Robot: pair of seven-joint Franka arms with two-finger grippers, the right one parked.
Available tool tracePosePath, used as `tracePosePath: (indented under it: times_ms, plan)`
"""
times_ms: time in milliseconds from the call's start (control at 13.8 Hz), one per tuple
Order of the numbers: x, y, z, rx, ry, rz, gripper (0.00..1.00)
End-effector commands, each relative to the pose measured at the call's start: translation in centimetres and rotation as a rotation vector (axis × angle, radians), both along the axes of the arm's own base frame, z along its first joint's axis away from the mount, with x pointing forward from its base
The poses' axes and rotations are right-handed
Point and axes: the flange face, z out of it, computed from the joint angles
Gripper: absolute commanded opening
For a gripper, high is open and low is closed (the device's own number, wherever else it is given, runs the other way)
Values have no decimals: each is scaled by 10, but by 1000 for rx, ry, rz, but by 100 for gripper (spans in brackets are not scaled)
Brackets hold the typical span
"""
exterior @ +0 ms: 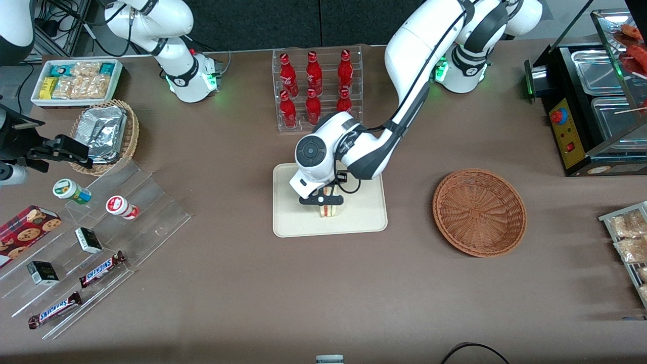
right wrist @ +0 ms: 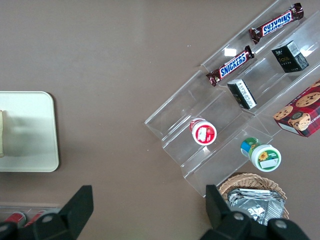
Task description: Place sandwich from basket to tray
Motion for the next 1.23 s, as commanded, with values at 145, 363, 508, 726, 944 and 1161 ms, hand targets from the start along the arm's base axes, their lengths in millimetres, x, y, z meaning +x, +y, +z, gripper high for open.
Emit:
tracePosePath:
  times_ms: [145,363,508,726,944,1161]
  plan:
    - [1,-3,-4,-2,-10,-5,85]
    - [1,-4,-5,-4,-12,-4,99]
    - [1,-4,-1,-8,-16,-4,100]
    - [4,-3,19,-16,-31,2,100]
    - [11,5,67,-35,-60,42,100]
    - [30,36,100,-6,-60,82,100]
